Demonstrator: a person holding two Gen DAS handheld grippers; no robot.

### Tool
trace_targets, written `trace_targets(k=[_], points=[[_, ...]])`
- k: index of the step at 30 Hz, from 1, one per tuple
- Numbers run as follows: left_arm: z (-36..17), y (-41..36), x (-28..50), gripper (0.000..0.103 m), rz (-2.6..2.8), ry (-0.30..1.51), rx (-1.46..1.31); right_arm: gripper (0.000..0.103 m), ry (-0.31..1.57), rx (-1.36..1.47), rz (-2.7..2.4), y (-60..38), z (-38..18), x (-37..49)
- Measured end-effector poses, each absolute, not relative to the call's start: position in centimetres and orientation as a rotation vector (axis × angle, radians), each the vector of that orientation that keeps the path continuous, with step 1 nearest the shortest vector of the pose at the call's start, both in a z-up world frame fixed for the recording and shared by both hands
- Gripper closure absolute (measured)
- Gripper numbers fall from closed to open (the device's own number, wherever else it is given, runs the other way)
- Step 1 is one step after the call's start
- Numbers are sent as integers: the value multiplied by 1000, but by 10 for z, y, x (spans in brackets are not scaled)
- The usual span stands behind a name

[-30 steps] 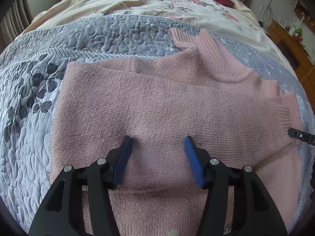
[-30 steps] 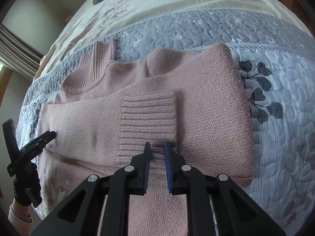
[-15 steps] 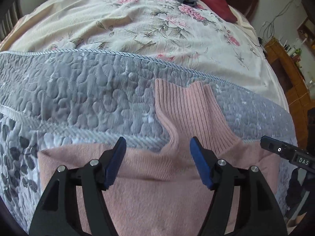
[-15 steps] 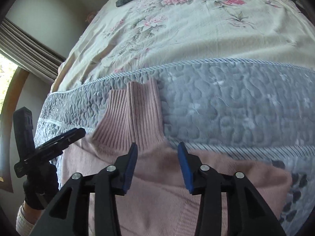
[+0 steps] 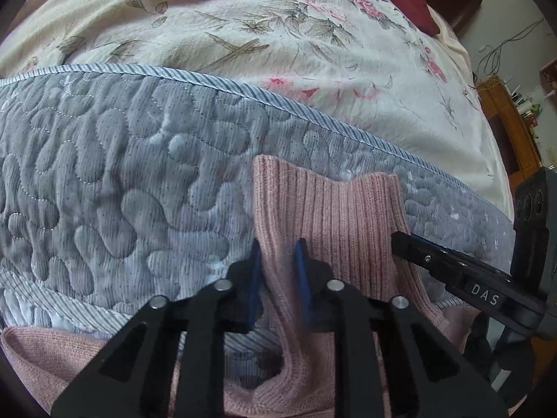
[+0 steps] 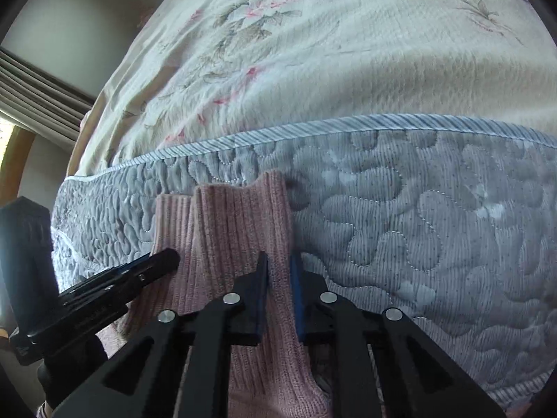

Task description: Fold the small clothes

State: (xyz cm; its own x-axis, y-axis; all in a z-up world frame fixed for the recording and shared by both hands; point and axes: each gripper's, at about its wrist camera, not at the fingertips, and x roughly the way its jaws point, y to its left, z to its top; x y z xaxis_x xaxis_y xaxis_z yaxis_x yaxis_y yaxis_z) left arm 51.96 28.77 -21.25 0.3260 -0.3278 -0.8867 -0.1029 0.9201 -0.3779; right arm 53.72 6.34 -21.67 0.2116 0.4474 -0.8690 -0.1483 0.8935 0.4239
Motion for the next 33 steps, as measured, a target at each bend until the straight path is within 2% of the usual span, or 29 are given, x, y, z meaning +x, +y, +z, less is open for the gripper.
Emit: trace_targets(k=[9,17,23,28,33], points=[[-162,284,494,96,-315,1067,-393,92,1120,308,559,32,-159,504],[-122,291,430,96,-488,939,-347,94,1007,224,677,23,-112,435],[-131,306,370,96,-588,955,-331,94,1016,156,717,12,-113,376],[-161,311,329,92,-607,1061,-269,92,1082,125,715,-1,-134,331],[-181,337,306,90,-585,1122,-410,88,1163,199,681,-17,-150,303]])
